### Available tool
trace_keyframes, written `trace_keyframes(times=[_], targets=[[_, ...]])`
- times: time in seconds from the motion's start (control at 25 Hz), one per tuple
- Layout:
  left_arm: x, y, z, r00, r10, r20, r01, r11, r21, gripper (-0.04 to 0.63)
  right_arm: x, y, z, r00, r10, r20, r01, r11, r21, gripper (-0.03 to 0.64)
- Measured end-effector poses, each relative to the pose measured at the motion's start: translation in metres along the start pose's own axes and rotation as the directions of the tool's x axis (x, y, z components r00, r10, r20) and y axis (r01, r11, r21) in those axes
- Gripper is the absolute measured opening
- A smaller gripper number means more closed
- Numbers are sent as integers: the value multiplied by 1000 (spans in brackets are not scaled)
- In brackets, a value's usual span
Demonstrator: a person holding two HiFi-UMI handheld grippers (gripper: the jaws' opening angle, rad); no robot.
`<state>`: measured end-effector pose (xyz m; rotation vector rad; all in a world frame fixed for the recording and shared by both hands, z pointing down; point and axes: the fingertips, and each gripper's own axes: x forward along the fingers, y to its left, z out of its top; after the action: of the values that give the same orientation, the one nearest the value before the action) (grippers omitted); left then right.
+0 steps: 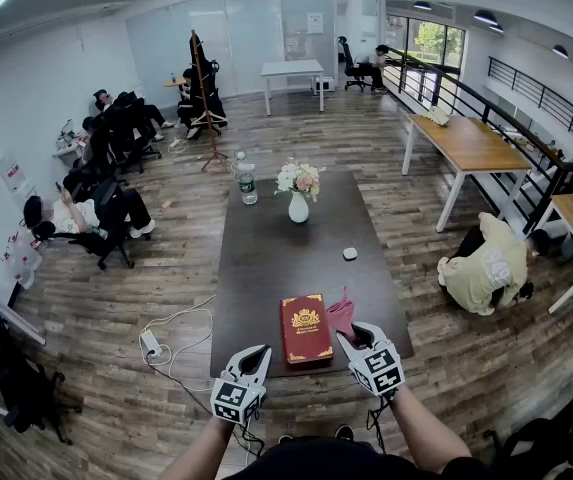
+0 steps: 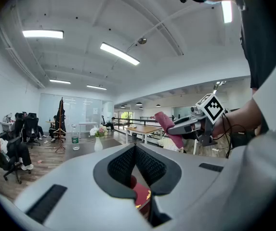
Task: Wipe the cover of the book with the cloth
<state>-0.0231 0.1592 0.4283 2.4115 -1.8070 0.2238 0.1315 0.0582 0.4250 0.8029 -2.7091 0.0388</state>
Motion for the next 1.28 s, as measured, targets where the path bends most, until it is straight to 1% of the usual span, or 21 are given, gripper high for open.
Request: trace_keyframes(times=[0.12, 0.44, 0.64, 0.8, 0.92, 1.08, 1.16, 1.28], targets=[[0, -1, 2, 1000, -7, 3, 7, 1000, 9, -5, -1, 3, -5, 1000, -1, -16, 1, 1000, 10, 104], [-5, 5, -7, 1000, -19, -22, 18, 1000, -16, -5, 3, 11, -11, 999, -7, -46, 8, 1000, 22, 104], [-8, 9, -11, 999, -35, -15, 35, 999, -20, -5, 7, 18, -16, 998, -21, -67, 23, 999, 25, 104], [-11, 15, -22, 999, -48, -23, 47, 998, -32, -5, 8, 23, -16, 997, -42, -64, 44, 999, 27, 104], [-14, 14, -30, 997, -64, -33, 63, 997, -51, -5, 2, 26, -21, 996, -65, -67, 68, 996, 50, 106], [-12, 15, -41, 996, -84, -43, 82, 996, -47, -5, -1, 25, -36, 992, -90, -89, 99, 991, 93, 106], [-12, 16, -48, 995, -79, -55, 76, 995, -64, -5, -2, 27, -45, 991, -85, -103, 97, 988, 117, 106], [-8, 20, -57, 995, -74, -67, 70, 995, -70, -5, 3, 28, -49, 992, -68, -103, 79, 991, 108, 107]])
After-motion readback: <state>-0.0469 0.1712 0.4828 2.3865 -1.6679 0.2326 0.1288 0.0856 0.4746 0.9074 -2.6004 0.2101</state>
